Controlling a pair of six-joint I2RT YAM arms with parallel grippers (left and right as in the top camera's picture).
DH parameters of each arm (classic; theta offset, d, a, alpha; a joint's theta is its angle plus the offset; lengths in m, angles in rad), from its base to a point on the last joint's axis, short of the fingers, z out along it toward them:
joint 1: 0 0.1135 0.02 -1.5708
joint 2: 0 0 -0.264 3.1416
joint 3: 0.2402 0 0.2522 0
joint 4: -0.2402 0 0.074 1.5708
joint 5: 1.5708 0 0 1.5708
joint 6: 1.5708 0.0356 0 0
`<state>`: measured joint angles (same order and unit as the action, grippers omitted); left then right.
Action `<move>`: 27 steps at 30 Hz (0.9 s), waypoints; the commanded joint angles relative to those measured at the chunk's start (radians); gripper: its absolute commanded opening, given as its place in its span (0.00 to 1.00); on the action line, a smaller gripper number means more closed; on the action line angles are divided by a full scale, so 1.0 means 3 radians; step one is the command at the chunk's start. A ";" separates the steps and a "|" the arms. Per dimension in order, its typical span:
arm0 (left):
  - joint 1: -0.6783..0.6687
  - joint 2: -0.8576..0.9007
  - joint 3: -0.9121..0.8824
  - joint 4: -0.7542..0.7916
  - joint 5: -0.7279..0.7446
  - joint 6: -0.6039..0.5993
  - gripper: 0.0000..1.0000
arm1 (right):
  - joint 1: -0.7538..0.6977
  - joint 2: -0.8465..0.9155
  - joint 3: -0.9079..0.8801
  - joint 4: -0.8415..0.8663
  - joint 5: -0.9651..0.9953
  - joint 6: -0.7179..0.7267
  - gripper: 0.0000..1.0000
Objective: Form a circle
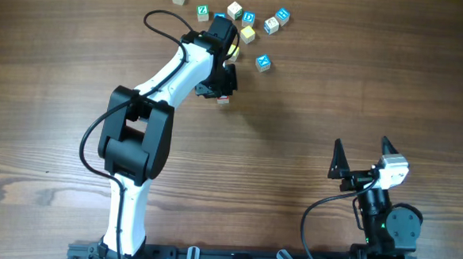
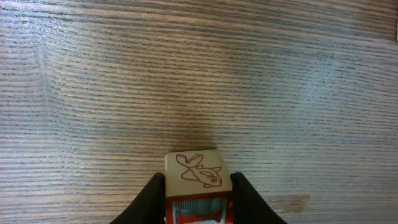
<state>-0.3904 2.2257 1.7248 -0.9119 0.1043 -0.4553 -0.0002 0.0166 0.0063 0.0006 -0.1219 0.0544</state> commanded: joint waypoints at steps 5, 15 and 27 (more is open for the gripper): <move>0.0000 0.0045 -0.0031 0.0006 0.0037 -0.0019 0.25 | -0.0014 0.0001 -0.0004 0.0018 0.0058 -0.0031 1.00; 0.0003 0.0042 -0.0031 0.0008 0.0037 -0.0019 0.27 | -0.0014 0.0001 -0.0004 0.0018 0.0058 -0.0031 1.00; 0.0003 -0.0079 -0.0031 -0.0144 0.0037 -0.0018 0.25 | -0.0014 0.0001 -0.0004 0.0017 0.0058 -0.0031 1.00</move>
<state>-0.3904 2.2257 1.7248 -0.9413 0.1043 -0.4553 -0.0002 0.0166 0.0063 0.0006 -0.1219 0.0544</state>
